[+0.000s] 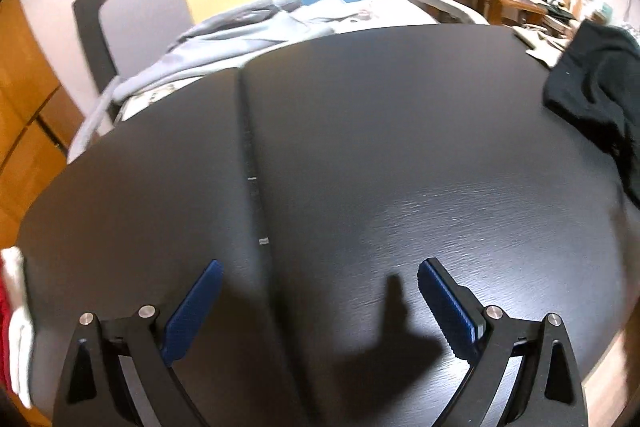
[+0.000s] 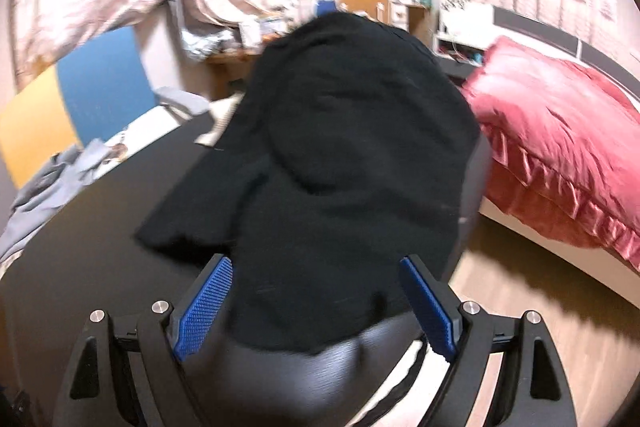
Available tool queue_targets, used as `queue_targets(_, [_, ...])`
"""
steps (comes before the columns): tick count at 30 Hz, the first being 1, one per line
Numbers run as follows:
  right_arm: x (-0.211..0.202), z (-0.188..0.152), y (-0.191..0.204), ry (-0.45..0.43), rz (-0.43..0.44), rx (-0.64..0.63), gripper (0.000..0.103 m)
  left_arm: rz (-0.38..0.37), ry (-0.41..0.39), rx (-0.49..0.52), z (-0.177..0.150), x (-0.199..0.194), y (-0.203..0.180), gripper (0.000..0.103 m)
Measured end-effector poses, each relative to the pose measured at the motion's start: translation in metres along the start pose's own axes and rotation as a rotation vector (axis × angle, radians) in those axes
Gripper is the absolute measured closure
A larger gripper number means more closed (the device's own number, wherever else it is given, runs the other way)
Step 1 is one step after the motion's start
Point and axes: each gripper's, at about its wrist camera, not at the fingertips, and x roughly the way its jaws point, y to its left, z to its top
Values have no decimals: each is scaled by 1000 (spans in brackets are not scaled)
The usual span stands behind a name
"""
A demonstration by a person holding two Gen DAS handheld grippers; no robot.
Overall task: Fold clothes
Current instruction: 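Move the right tool over the black sweater lying on the table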
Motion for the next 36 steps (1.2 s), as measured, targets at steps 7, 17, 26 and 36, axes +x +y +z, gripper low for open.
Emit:
queue_targets(7, [42,-2,-11,103,-22,-57,15,-22,-3,61,-17,11,-18,4])
queue_targets(17, [45,-8,-6,105,113,-40,85,-37,31,27,-20,17,-12,4])
queue_targets(26, [-3,-3,45,100,446,63,90,-44,56,-32,-12,10,4,4])
queue_targets(36, [-19,-41,204,246,795,-134,90,-60,30,-102,-12,2,27,4])
